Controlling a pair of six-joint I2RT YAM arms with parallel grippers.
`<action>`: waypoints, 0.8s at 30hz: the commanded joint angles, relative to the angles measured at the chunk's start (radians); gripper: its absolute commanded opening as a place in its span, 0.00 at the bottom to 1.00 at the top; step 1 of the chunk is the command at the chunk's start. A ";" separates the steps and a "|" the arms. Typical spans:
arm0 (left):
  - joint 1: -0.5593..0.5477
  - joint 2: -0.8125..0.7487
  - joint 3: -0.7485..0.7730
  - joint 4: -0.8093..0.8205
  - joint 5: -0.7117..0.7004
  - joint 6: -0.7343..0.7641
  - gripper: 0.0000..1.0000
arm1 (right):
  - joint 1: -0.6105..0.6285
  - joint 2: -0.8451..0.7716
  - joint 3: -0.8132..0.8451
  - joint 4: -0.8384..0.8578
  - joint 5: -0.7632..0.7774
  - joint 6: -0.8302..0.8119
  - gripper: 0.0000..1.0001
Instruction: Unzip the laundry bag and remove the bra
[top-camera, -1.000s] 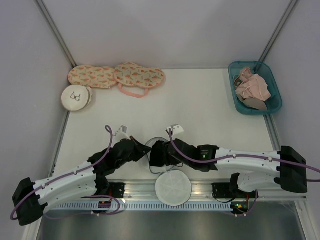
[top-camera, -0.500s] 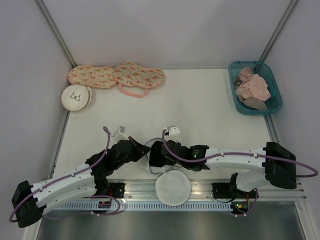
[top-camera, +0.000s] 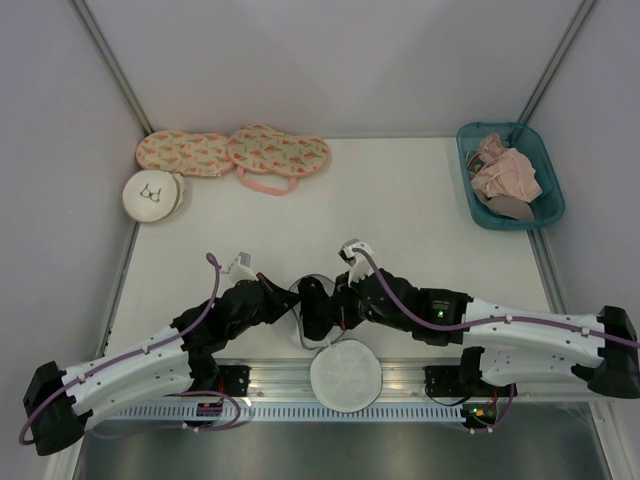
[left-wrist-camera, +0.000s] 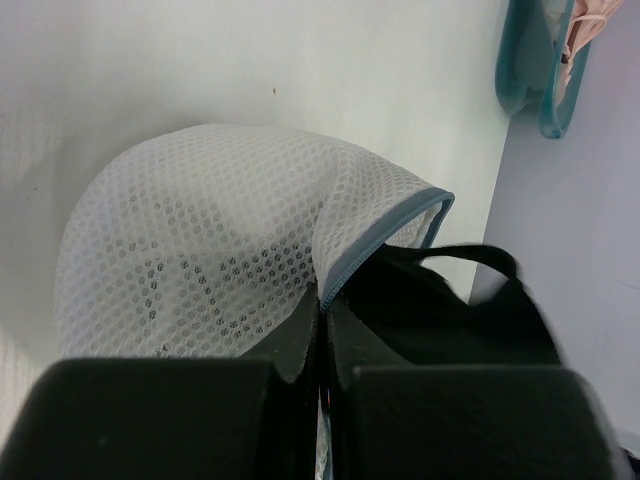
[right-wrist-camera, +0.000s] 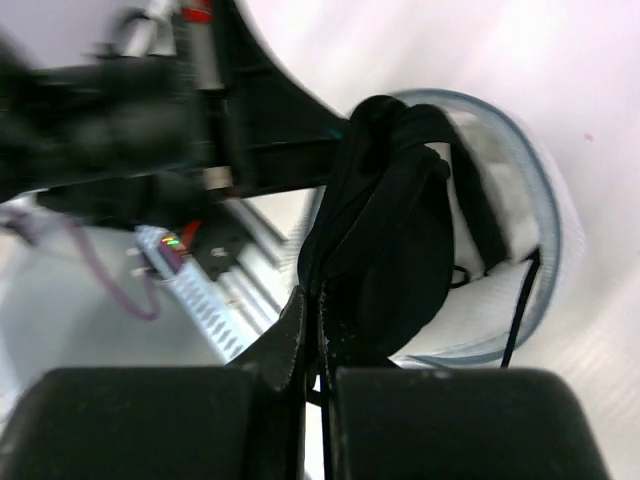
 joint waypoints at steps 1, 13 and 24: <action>0.004 0.004 0.001 0.017 -0.025 -0.022 0.02 | 0.007 -0.110 -0.004 0.058 -0.111 -0.048 0.01; 0.002 0.027 0.002 0.072 0.002 0.041 0.02 | 0.004 -0.343 0.109 -0.224 0.637 -0.097 0.00; 0.005 0.007 0.010 0.104 0.053 0.109 0.02 | -0.197 -0.285 0.322 -0.115 0.963 -0.405 0.01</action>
